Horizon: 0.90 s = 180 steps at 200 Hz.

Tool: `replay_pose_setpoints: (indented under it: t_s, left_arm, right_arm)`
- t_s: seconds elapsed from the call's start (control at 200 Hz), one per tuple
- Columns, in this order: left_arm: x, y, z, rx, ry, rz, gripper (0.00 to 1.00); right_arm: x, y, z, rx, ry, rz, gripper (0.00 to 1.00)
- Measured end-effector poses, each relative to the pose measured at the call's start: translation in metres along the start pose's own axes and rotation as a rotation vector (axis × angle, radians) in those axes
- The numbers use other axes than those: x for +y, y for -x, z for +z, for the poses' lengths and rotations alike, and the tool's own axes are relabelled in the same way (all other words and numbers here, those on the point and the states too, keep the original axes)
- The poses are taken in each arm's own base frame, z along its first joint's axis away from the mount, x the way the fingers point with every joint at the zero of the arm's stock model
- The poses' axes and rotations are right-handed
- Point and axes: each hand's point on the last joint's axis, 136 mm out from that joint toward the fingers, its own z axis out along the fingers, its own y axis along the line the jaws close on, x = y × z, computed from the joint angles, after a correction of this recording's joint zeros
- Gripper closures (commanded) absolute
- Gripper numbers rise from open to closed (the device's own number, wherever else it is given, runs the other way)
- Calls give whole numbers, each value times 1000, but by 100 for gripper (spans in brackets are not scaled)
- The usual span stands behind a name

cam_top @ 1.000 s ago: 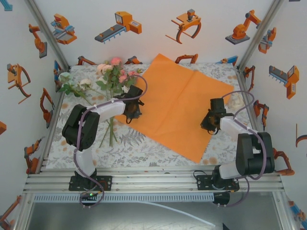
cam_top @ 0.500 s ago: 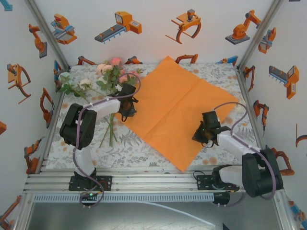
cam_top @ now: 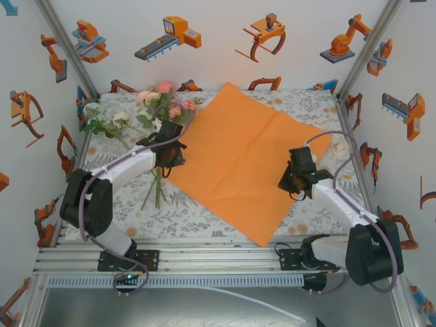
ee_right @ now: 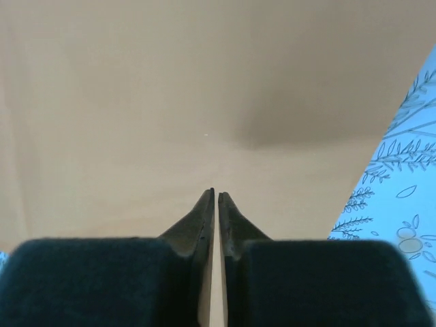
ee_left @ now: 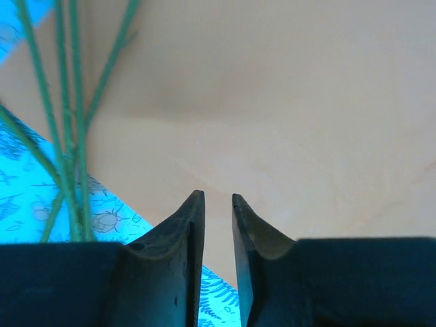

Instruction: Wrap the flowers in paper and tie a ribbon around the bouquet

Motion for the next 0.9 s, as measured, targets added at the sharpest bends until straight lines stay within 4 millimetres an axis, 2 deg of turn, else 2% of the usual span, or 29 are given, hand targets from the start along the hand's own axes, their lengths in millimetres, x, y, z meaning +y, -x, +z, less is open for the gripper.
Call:
replay_pose_setpoints:
  t_s: [0.08,0.165,0.265,0.335,0.456,0.591,0.756,0.901]
  left_arm:
    - [3,30,-10,-86,22,38,70]
    - [11,59,-7,-142,79,99,68]
    - [16,87,17,-152,134,169,65]
    - [19,96,39,-132,157,217,62]
    - [21,94,77,-53,162,287,60]
    - [20,84,106,34,155,328,60]
    - [26,68,117,108,170,349,63]
    - [30,59,121,146,181,359,70]
  right_arm:
    - [9,6,-13,-35,50,1,64]
    - [19,10,-25,-55,114,-2,57]
    - [30,13,-41,-81,186,-8,53]
    - [36,15,-53,-105,230,-14,51]
    - [43,19,-70,-145,284,-22,51]
    - [46,20,-76,-156,303,-25,51]
    - [47,18,-75,-143,310,-27,51]
    - [46,16,-74,-132,310,-27,51]
